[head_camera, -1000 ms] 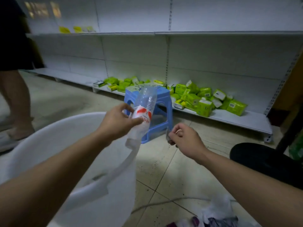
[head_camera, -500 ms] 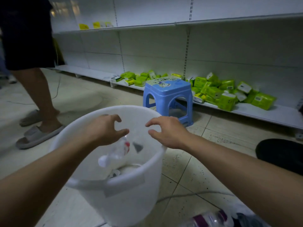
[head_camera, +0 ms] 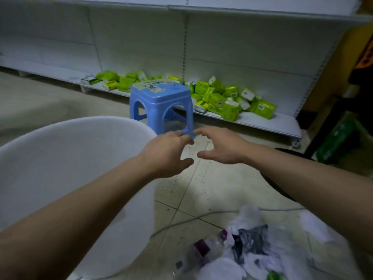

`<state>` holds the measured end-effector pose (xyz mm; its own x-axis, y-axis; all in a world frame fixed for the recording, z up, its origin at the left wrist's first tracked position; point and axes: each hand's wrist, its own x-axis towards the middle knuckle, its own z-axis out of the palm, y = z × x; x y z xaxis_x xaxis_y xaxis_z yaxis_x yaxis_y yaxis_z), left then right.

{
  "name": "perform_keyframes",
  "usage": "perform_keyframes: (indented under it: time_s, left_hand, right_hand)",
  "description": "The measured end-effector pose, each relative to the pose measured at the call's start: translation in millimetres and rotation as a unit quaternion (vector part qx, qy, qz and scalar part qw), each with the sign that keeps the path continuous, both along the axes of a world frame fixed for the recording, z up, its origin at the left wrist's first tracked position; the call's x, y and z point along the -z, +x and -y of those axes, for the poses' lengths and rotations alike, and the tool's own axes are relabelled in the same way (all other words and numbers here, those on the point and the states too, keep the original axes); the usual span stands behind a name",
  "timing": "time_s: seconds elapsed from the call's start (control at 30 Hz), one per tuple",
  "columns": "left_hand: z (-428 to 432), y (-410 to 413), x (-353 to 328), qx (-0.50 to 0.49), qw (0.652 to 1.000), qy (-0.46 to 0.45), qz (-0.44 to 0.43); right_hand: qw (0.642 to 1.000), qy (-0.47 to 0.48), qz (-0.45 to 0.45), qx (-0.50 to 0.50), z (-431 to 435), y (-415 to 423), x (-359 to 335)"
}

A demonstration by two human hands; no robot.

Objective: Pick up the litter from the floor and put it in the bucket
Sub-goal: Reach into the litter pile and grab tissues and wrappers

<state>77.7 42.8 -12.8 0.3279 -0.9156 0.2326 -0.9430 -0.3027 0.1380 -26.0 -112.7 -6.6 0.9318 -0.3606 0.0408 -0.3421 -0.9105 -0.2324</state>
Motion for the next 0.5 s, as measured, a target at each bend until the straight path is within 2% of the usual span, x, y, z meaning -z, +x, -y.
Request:
perform_keyframes:
  time_s: [0.2,0.33,0.5]
  left_hand:
    - [56.8,-52.5,41.9,0.062,0.994,0.085,-0.037]
    - [79.9,-90.4,111.2,0.072,0.977,0.184,-0.087]
    - [95.5,-119.0,188.7,0.037,0.957,0.237,-0.163]
  right_hand:
    - [0.996,0.022,-0.072,0.045,52.2,-88.1,59.3]
    - [0.979,0.099,-0.134,0.119,87.7,-148.8,121.8]
    - [0.958,0.176,-0.131,0.183,105.8,-200.8,194.8]
